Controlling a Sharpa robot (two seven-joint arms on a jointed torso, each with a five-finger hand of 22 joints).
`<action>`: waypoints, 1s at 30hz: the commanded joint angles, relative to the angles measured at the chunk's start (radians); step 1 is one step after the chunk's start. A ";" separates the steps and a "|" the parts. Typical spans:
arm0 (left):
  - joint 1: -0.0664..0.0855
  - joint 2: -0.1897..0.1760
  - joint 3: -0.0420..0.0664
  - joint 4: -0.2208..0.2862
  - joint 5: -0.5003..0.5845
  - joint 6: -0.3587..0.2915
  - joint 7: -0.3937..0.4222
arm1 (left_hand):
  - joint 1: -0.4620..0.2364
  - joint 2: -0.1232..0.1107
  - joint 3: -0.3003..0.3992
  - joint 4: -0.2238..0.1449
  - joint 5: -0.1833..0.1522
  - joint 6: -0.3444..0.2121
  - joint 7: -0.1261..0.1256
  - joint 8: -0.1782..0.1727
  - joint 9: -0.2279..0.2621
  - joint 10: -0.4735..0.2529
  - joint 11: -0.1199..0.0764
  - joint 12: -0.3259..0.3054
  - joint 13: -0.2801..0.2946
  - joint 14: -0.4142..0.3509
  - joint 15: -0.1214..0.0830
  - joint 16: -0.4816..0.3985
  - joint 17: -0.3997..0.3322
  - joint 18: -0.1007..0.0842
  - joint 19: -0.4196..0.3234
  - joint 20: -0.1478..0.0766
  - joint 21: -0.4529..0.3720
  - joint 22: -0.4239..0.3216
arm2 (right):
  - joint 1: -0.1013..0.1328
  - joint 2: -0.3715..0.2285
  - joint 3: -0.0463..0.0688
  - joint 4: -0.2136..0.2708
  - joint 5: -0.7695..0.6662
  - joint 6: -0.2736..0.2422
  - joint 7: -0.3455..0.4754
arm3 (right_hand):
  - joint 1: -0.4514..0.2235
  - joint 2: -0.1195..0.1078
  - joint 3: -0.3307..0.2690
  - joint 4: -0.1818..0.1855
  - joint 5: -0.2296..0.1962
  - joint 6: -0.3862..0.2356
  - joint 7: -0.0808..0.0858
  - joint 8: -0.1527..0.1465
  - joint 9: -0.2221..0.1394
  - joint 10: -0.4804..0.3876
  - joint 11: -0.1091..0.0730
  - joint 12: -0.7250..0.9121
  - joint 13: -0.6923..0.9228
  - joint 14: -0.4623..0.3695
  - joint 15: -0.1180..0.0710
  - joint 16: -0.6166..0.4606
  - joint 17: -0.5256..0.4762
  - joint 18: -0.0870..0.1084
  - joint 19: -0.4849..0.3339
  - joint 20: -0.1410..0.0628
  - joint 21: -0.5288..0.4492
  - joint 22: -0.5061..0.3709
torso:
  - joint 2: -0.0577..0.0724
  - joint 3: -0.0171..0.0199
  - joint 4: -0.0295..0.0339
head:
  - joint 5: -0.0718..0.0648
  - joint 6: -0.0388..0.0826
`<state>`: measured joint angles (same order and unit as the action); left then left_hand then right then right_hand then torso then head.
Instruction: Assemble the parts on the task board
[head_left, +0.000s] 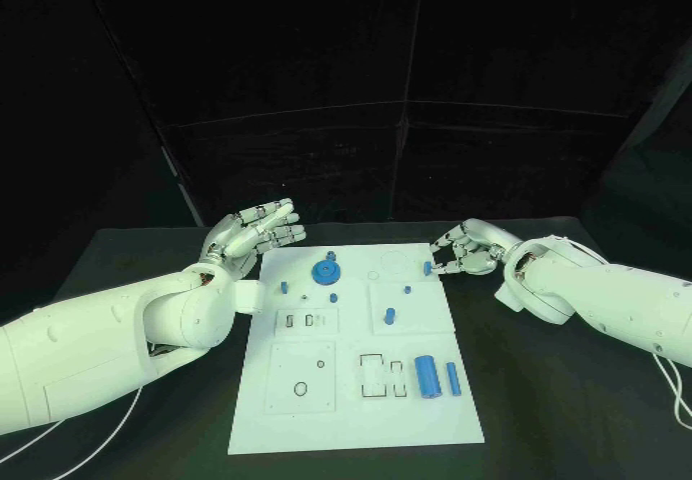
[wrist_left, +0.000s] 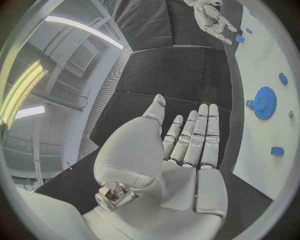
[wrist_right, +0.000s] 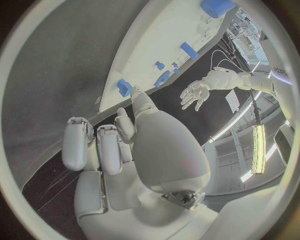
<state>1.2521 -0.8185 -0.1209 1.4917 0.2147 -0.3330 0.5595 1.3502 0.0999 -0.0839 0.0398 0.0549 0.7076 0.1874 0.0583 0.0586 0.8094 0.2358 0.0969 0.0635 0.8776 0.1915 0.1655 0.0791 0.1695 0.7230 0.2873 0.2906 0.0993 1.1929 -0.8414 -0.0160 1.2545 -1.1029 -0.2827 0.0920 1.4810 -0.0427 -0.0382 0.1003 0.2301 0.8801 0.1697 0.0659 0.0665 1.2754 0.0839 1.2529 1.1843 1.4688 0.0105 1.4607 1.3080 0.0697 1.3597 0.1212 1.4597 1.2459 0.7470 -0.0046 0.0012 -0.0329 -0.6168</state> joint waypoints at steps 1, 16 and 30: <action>0.001 0.002 0.001 -0.001 -0.002 0.015 0.002 | 0.004 0.009 -0.001 -0.004 0.003 -0.001 0.093 0.002 0.000 0.003 -0.001 0.004 0.000 0.003 0.001 0.001 -0.001 0.001 0.007 0.000 0.000 -0.001 | 0.001 0.003 0.000 -0.004 -0.015 0.037 0.021 | 0.014 0.000 0.001 -0.009 0.001 0.004 -0.002 0.004 0.002 0.004 -0.003 -0.003 0.002 0.051 -0.005 0.003 0.012 -0.001 0.000 -0.005 -0.005 0.001 | -0.002 -0.0016 -0.0012 | 0.000 -0.002; 0.001 0.003 0.001 -0.003 -0.002 0.014 0.001 | 0.006 0.008 -0.001 -0.008 0.003 0.000 0.092 0.002 0.000 0.005 -0.002 0.004 0.000 0.004 0.001 0.002 -0.001 0.001 0.008 0.000 -0.001 -0.002 | -0.001 0.036 0.000 -0.041 -0.053 0.065 0.022 | 0.029 0.027 0.008 -0.032 -0.012 0.072 -0.011 0.025 0.009 0.019 -0.012 0.008 0.015 0.052 -0.012 0.004 0.017 -0.003 0.006 -0.010 -0.002 0.011 | -0.001 -0.0009 -0.0012 | 0.001 -0.008; 0.001 0.004 0.001 -0.007 -0.002 0.014 0.001 | 0.006 0.008 -0.001 -0.008 0.003 0.000 0.092 0.002 0.000 0.005 -0.002 0.004 0.000 0.004 0.001 0.002 -0.001 0.001 0.008 0.000 -0.001 -0.002 | -0.001 0.050 0.000 -0.054 -0.074 0.079 0.015 | 0.027 0.046 0.020 -0.038 -0.015 0.116 -0.021 0.037 0.009 0.030 -0.021 0.016 0.026 0.054 -0.019 0.005 0.023 -0.004 0.011 -0.016 0.001 0.018 | -0.001 -0.0008 -0.0019 | 0.000 -0.010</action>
<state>1.2519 -0.8153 -0.1209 1.4848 0.2147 -0.3314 0.5587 1.3502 0.0999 -0.0839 0.0398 0.0549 0.7077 0.1874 0.0583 0.0586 0.8094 0.2358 0.0969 0.0635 0.8776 0.1914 0.1656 0.0792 0.1695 0.7230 0.2873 0.2906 0.0984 1.1904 -0.7926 -0.0161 1.2013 -1.1597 -0.2199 0.1039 1.5078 -0.0096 -0.0211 0.0643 0.2206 0.9878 0.1487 0.0998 0.0749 1.2971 0.0623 1.2625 1.2092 1.4649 -0.0004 1.4608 1.3076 0.0698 1.3706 0.1104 1.4597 1.2622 0.7457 -0.0056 0.0002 -0.0327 -0.6255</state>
